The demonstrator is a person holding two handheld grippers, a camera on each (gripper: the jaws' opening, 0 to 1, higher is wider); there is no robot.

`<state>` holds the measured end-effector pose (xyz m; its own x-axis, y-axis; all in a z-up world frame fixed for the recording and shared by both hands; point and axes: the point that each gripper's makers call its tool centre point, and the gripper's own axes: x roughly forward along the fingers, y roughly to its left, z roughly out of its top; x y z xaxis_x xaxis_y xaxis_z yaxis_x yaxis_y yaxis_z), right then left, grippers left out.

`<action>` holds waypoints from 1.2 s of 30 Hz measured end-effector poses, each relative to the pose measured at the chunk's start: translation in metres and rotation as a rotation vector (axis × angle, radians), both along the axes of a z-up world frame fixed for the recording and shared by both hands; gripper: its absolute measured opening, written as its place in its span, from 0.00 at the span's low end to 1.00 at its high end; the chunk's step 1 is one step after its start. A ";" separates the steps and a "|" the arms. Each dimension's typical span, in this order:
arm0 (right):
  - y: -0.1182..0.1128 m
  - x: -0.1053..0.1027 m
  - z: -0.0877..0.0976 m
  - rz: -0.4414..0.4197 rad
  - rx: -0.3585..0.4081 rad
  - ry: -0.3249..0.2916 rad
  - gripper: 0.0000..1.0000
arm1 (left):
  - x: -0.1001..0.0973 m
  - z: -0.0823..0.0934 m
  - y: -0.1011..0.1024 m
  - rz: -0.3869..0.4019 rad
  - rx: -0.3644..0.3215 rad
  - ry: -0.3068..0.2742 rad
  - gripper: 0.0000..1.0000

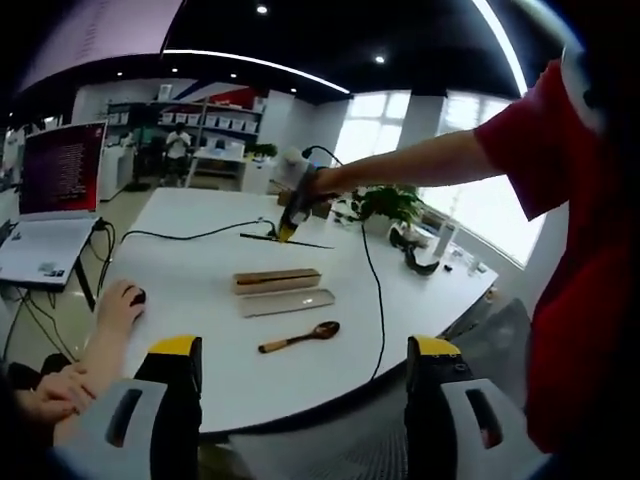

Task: Arrange the utensils inside the cutlery case until each visible utensil rests in its matching compartment.

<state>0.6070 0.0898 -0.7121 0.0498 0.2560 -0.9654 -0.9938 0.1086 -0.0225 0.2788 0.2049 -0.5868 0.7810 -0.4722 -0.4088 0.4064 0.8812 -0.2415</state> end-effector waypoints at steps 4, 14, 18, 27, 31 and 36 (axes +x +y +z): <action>0.007 0.004 -0.018 0.024 0.018 -0.023 0.00 | 0.006 0.006 -0.001 0.024 -0.037 -0.001 0.86; 0.007 0.003 -0.053 0.034 -0.021 0.013 0.00 | 0.010 0.000 -0.007 0.026 -0.034 0.025 0.86; 0.005 0.000 -0.064 0.035 -0.034 0.028 0.00 | 0.012 0.001 -0.007 0.027 -0.020 0.025 0.85; 0.007 -0.007 -0.075 0.056 -0.045 0.026 0.00 | 0.017 -0.001 -0.010 0.028 0.008 0.027 0.85; 0.002 0.002 -0.085 0.073 -0.073 -0.007 0.00 | 0.012 -0.003 -0.010 0.028 0.014 0.037 0.85; -0.002 0.002 -0.091 0.066 -0.080 -0.001 0.00 | 0.012 -0.003 -0.008 0.033 0.028 0.033 0.85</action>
<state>0.6088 0.0877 -0.8030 0.0361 0.1811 -0.9828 -0.9987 0.0409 -0.0292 0.2911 0.1973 -0.5901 0.7819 -0.4340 -0.4476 0.3688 0.9008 -0.2291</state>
